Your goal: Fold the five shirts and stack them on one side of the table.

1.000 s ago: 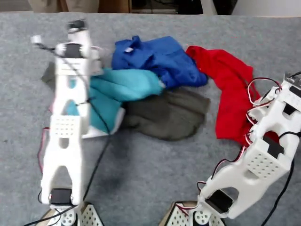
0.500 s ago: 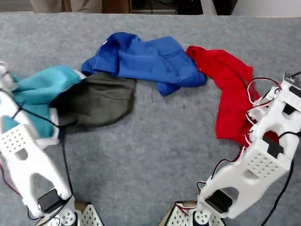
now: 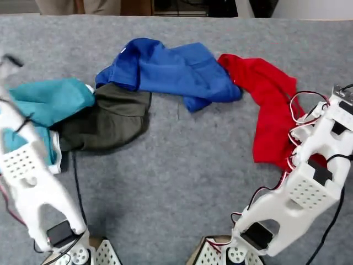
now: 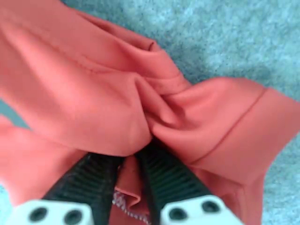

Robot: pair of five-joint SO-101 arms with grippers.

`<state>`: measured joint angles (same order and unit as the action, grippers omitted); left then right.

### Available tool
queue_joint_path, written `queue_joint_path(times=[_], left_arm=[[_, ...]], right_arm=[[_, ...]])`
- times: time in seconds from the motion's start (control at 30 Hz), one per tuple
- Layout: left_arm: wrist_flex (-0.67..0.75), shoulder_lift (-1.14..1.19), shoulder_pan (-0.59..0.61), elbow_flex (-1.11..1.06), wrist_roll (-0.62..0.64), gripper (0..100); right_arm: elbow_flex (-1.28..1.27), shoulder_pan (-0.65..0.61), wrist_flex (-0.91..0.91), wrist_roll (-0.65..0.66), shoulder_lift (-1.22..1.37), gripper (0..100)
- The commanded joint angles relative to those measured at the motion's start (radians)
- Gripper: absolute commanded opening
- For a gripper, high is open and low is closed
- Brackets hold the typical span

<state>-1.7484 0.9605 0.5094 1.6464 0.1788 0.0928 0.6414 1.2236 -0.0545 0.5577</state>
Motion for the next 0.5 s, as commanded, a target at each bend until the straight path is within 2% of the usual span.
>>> queue_joint_path(times=[0.0, 0.13, 0.23, 0.33, 0.47], left_arm=[[-0.012, -0.09, -0.193, -0.032, 0.012, 30], [0.005, -0.062, -0.405, -0.106, 0.014, 30], [0.103, 0.001, -0.529, -0.183, 0.015, 30], [0.238, 0.077, -0.588, -0.245, 0.048, 30], [0.388, 0.174, -0.589, -0.284, 0.084, 25]], right_arm=[[-0.002, 0.01, -0.023, -0.011, -0.004, 0.5], [-0.002, 0.01, -0.023, -0.011, -0.004, 0.5], [-0.002, 0.01, -0.023, -0.011, -0.004, 0.5], [-0.002, 0.01, -0.023, -0.011, -0.004, 0.5], [-0.002, 0.01, -0.023, -0.011, -0.004, 0.5]])
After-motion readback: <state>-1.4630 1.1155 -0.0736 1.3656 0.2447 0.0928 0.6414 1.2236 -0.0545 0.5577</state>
